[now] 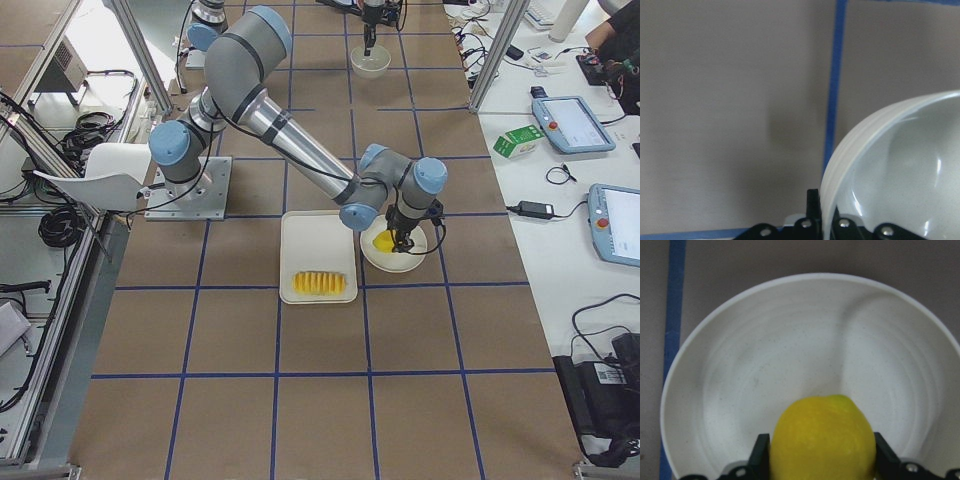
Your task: Place bowl and put lemon in it
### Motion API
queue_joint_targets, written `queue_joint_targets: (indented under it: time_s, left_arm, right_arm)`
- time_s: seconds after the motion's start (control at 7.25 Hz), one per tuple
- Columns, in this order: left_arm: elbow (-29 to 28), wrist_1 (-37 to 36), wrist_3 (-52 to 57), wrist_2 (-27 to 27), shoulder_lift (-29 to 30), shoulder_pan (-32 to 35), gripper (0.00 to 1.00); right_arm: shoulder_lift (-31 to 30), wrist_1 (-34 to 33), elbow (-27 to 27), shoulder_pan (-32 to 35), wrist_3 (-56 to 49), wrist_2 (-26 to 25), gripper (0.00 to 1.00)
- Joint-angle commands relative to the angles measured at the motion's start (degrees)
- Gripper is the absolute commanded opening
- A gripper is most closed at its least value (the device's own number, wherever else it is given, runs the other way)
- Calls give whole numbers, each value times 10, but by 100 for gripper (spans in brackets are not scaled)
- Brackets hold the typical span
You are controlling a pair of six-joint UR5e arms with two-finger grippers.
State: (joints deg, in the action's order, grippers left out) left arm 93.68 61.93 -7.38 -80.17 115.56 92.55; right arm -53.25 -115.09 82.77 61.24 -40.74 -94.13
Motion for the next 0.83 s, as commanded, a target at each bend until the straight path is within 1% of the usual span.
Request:
queue_joint_targets:
  time_s: [0.0, 0.14, 0.28, 0.55, 0.69]
  left_arm:
    - [14, -32, -120, 3, 3, 66, 0]
    - [25, -35, -132, 3, 8, 80, 0]
    - [38, -57, -133, 2, 11, 83, 0]
    - [48, -70, -137, 5, 10, 90, 0]
    - [48, -70, -140, 4, 14, 89, 17]
  right_arm:
    - [-13, 7, -12, 0, 5, -1, 46]
    - [-39, 21, -14, 5, 12, -1, 47]
    - [-80, 59, -14, 12, 40, 6, 47]
    - [-148, 123, -12, 61, 111, 6, 46]
    - [-165, 143, -9, 93, 164, 8, 46]
